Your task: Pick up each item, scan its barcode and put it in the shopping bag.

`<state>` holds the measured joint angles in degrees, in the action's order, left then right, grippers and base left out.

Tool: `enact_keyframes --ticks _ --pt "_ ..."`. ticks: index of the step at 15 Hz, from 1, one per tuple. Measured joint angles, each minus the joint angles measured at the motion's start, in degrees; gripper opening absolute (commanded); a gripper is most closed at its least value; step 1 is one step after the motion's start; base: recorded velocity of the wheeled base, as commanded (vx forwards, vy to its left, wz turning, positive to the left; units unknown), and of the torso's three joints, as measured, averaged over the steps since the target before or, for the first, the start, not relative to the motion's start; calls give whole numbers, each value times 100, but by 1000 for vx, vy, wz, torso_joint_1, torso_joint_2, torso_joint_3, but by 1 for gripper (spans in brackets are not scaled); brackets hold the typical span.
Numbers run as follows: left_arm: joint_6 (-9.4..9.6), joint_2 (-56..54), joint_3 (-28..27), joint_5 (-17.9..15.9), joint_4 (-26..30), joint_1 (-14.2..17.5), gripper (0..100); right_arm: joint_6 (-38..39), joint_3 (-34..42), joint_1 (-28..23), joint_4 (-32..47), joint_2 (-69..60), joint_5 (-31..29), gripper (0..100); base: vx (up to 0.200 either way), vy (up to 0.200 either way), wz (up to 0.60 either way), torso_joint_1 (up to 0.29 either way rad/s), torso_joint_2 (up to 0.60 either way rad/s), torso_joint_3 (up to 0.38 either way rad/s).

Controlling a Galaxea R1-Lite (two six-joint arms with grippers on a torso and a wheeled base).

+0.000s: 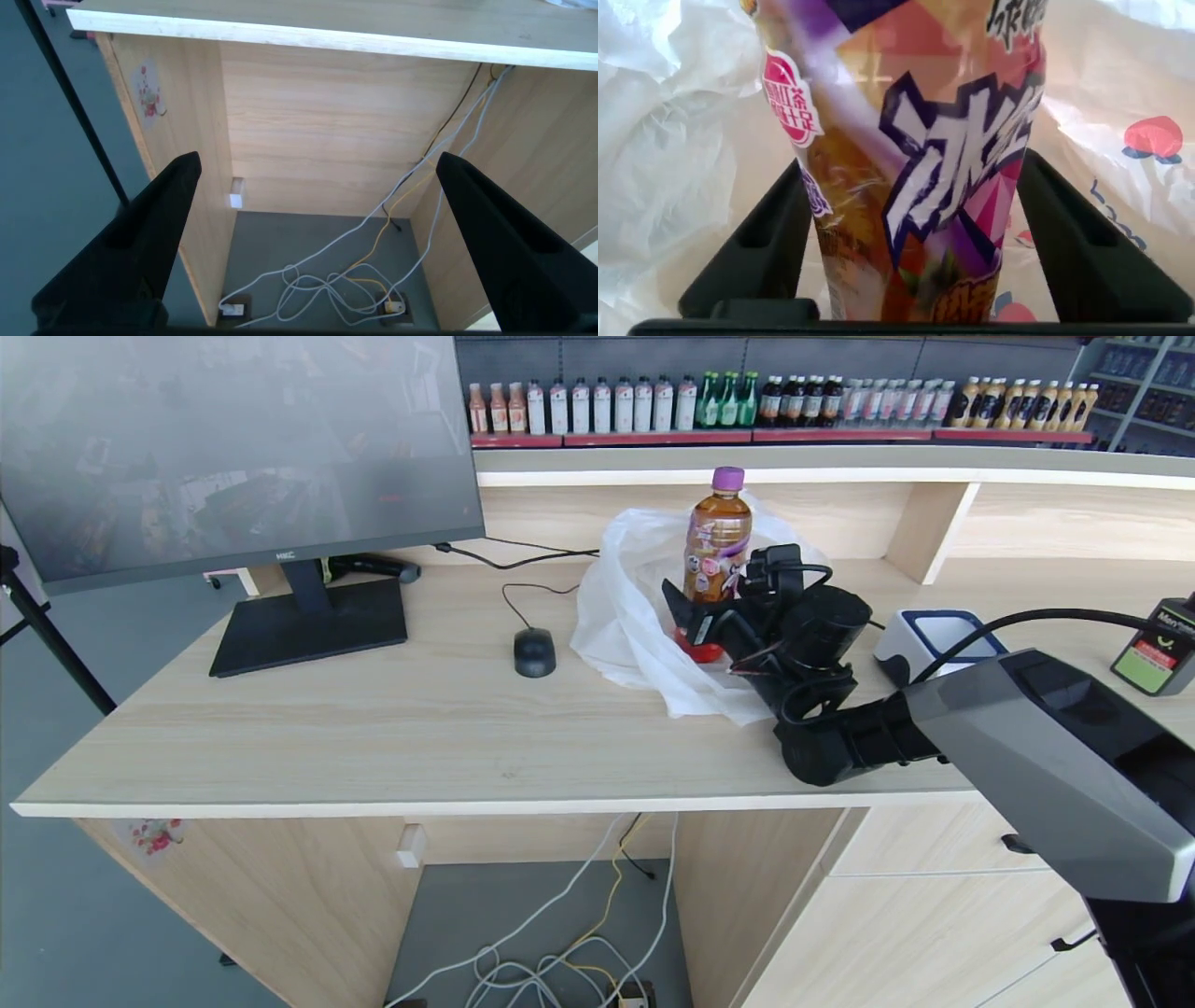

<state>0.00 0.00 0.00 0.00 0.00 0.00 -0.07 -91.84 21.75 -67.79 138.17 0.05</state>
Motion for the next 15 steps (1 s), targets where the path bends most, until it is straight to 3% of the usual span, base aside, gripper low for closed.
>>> enact_keyframes --ticks 8,12,15 --pt "0 0 0 0 0 0 100 -41 194 7 -349 -179 0 100 0 0 0 0 0 0" --pt "0 0 0 0 0 0 100 -59 1302 11 -855 -813 0 100 0 0 0 0 0 0" --pt "0 0 0 0 0 -5 100 -41 2768 -4 -1418 -1488 -5 100 0 0 0 0 0 0"
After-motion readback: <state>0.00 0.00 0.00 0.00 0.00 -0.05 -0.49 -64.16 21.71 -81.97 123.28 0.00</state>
